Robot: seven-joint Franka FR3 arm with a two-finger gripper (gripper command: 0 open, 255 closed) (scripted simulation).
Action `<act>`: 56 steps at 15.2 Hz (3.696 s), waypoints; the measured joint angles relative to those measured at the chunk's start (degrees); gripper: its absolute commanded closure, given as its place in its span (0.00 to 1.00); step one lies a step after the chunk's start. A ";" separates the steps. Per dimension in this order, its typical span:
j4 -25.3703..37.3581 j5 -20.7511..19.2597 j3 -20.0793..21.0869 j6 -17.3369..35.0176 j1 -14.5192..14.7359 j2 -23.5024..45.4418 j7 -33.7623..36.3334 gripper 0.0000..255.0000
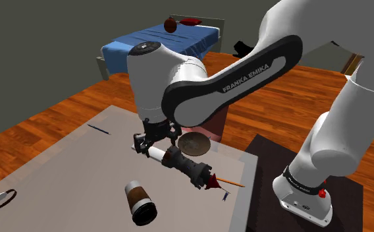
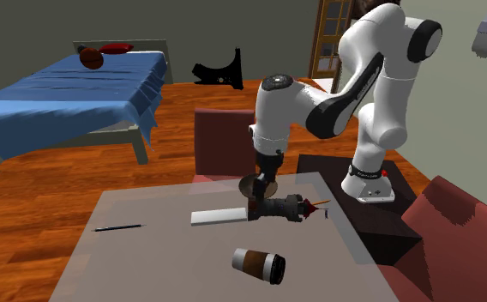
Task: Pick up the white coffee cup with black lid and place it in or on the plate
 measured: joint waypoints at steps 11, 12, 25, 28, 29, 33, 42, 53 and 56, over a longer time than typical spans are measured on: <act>25.58 -15.73 -2.62 -3.14 11.54 26.89 20.60 0.00; 26.53 -16.15 -2.87 -3.25 12.09 27.82 21.07 0.00; 25.48 -18.07 -4.11 0.55 12.97 30.91 22.51 0.00; 25.48 -18.07 -4.11 0.55 12.97 30.91 22.51 1.00; 25.48 -18.07 -4.11 0.55 12.97 30.91 22.51 1.00; 25.48 -18.07 -4.11 0.55 12.97 30.91 22.51 1.00; 32.10 -12.98 0.73 -6.00 8.28 41.03 1.40 0.00; 31.38 -13.50 0.69 -3.44 8.15 45.64 -2.73 0.00; 31.29 -13.51 0.69 -3.35 8.14 45.64 -2.72 0.00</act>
